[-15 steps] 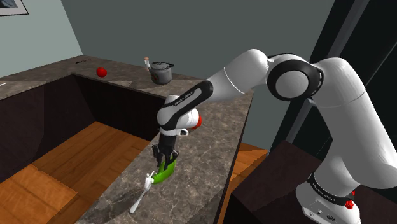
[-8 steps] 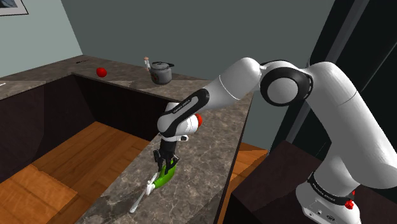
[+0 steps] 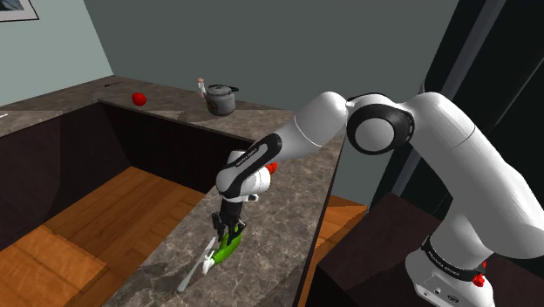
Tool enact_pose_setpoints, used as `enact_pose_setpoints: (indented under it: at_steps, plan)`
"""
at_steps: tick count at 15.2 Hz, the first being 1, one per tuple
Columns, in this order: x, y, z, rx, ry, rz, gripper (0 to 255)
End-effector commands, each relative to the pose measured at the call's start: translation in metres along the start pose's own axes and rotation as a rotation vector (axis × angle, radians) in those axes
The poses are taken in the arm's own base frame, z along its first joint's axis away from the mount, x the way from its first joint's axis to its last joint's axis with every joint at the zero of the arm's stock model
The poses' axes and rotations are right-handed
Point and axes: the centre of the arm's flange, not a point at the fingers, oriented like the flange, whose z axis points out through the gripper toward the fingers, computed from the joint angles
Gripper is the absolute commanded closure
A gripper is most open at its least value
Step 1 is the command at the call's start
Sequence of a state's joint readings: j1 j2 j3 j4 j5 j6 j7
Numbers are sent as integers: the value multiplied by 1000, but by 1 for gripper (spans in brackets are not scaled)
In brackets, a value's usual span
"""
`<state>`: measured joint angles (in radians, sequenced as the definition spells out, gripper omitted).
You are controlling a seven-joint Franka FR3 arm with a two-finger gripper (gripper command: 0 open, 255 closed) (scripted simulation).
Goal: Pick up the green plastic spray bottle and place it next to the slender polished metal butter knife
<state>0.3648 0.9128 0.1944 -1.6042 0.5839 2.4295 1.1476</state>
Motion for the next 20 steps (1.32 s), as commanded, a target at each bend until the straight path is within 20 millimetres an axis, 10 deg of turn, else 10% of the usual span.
enact_pose_setpoints:
  at_steps: [1, 10, 11, 16, 20]
  plan:
    - [4, 1, 9, 1, 0, 0, 255]
    - [9, 0, 17, 1, 0, 0, 255]
    - [9, 0, 17, 1, 0, 0, 0]
    - [9, 0, 17, 1, 0, 0, 0]
    - [9, 0, -33, 1, 0, 0, 0]
